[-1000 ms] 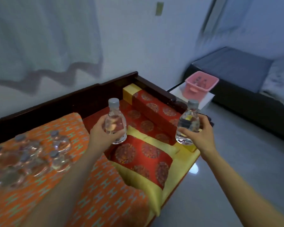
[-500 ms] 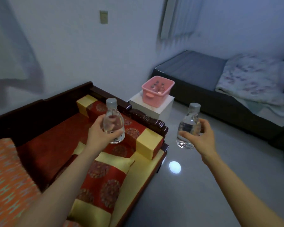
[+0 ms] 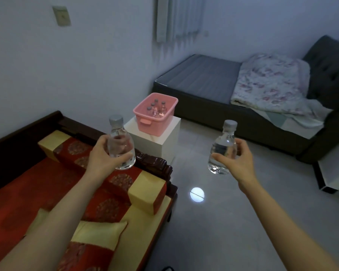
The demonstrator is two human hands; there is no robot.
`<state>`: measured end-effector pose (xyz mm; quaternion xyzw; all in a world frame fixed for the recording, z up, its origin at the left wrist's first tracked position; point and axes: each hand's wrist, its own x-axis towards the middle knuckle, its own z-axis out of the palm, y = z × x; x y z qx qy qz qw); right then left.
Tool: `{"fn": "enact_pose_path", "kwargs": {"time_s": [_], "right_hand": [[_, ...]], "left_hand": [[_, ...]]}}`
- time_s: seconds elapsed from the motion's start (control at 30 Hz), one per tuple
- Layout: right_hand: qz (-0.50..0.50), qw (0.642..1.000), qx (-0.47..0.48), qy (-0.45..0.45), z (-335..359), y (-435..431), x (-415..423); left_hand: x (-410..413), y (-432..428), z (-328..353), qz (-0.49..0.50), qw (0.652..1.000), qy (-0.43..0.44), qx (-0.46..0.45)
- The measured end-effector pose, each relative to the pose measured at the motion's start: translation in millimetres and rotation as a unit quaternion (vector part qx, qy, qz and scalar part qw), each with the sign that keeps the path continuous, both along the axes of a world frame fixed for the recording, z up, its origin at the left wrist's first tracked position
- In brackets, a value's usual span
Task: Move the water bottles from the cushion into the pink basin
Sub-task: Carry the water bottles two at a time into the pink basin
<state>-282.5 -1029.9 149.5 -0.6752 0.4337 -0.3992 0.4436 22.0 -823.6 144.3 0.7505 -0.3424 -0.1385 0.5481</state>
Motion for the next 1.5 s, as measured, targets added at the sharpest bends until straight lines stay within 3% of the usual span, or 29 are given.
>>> {"fn": "enact_pose_path", "kwargs": {"time_s": [0.5,0.9,1.27,1.5], "right_hand": [[0.013,0.999,0.047,0.021,-20,-209,81],[0.148,0.986,0.063,0.054,-26,-404,162],[0.225,0.969,0.072,0.065,-39,-536,256],[0.28,0.954,0.081,0.075,-64,-608,361]], "left_hand": [[40,-242,-38,-0.004,0.998,0.062,0.031],[66,-404,-56,0.104,0.991,0.077,0.044],[118,-486,-77,0.206,0.973,0.097,0.033],[201,-537,-104,0.259,0.961,0.094,0.036]]}}
